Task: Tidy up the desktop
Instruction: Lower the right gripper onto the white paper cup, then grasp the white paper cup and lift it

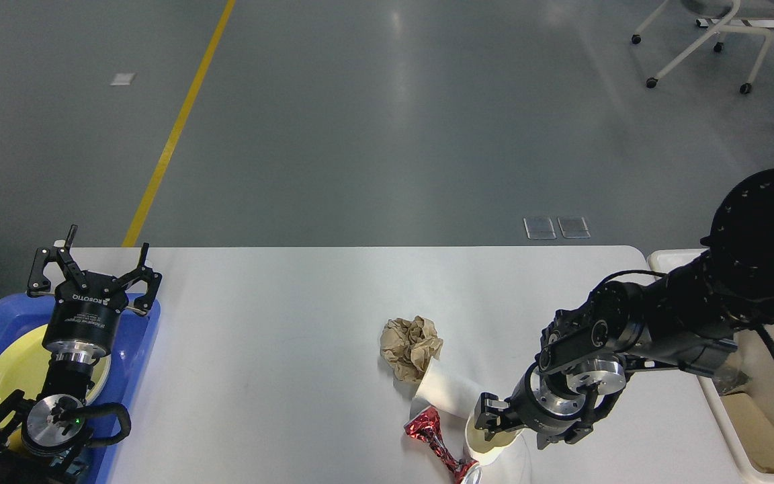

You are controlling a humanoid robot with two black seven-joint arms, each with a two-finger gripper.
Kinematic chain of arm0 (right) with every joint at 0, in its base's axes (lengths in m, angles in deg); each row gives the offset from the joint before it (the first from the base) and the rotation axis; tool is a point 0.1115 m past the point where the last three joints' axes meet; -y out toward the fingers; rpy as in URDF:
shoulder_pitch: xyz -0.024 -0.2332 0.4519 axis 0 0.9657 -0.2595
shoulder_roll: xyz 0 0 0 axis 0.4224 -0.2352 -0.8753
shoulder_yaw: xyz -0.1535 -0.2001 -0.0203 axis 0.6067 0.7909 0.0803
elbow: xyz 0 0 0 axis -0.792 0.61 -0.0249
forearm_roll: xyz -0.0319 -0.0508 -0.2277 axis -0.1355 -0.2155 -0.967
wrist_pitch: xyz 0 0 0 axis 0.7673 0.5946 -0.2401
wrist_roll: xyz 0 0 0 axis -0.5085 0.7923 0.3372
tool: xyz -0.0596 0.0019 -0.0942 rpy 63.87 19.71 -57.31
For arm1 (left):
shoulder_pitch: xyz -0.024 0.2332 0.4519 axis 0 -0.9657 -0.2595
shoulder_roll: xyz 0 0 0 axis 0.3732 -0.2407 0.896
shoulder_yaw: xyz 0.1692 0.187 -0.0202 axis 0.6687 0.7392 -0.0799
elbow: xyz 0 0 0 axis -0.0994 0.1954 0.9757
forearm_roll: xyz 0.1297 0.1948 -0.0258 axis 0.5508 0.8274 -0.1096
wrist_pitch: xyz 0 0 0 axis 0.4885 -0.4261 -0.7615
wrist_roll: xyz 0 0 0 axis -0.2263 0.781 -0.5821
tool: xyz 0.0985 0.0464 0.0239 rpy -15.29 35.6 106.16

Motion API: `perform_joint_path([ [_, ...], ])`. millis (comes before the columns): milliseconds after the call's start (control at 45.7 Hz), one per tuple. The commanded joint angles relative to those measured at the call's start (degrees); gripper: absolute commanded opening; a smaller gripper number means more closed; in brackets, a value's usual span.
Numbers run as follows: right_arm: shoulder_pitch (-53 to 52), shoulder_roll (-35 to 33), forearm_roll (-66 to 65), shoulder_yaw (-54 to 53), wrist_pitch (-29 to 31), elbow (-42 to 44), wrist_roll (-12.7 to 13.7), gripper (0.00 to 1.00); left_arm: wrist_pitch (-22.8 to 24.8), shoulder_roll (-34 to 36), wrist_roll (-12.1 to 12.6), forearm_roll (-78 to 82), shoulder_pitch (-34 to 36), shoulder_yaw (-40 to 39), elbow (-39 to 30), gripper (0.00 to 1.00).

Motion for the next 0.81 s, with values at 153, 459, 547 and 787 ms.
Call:
perform_joint_path([
  [153, 0.5, -0.1, 0.1, -0.1, 0.1, 0.0, -0.1, 0.00, 0.0, 0.0, 0.0, 0.0, 0.0, 0.0, 0.0, 0.96],
  [459, 0.8, -0.2, 2.2, -0.1, -0.5, 0.0, -0.1, 0.00, 0.0, 0.0, 0.0, 0.0, 0.0, 0.0, 0.0, 0.96],
  [547, 0.8, -0.5, 2.3, -0.1, -0.6, 0.0, -0.1, 0.00, 0.0, 0.1, 0.0, 0.0, 0.0, 0.0, 0.0, 0.96],
  [787, -0.1, -1.1, 3.0, 0.0, -0.3, 0.0, -0.1, 0.00, 0.0, 0.1, 0.0, 0.0, 0.0, 0.0, 0.0, 0.96],
])
